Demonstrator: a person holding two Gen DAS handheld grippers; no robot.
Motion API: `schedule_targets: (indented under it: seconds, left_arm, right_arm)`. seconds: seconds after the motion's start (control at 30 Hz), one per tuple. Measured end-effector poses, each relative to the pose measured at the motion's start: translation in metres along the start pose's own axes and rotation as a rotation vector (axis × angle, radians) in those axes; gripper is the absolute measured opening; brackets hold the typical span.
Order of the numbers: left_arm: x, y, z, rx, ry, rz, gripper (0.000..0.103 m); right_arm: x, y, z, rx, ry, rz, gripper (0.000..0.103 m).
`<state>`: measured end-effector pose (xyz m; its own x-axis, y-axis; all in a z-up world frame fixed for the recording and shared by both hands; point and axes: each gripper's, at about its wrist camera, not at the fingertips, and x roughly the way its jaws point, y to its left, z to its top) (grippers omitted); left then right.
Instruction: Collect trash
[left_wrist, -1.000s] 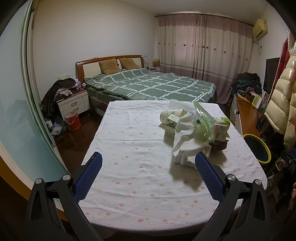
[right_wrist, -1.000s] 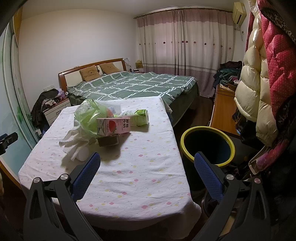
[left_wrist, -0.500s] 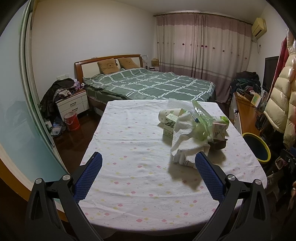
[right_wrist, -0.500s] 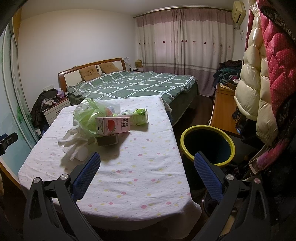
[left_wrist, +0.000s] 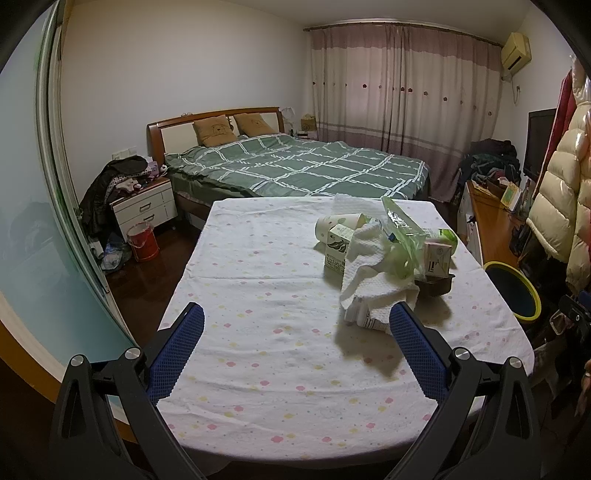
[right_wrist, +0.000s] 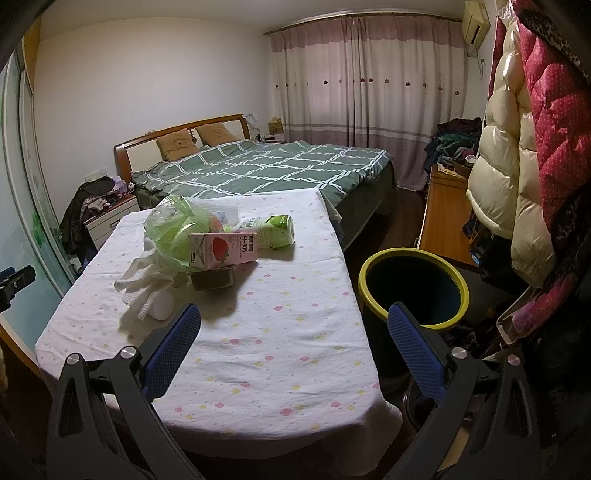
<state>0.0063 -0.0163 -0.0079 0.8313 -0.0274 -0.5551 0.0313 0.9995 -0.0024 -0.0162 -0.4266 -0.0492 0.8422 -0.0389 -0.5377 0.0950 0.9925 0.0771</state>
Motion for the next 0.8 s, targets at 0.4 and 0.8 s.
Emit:
schedule_targets:
  seconds: [0.4, 0.8]
  left_arm:
    - [0.014, 0.004, 0.003, 0.001, 0.018, 0.008, 0.099]
    - [0.04, 0.015, 0.003, -0.008, 0.057, 0.018, 0.099]
  right_arm:
    - [0.023, 0.01, 0.004, -0.017, 0.036, 0.017, 0.097]
    - [0.069, 0.076, 0.047, -0.114, 0.03, 0.172, 0.095]
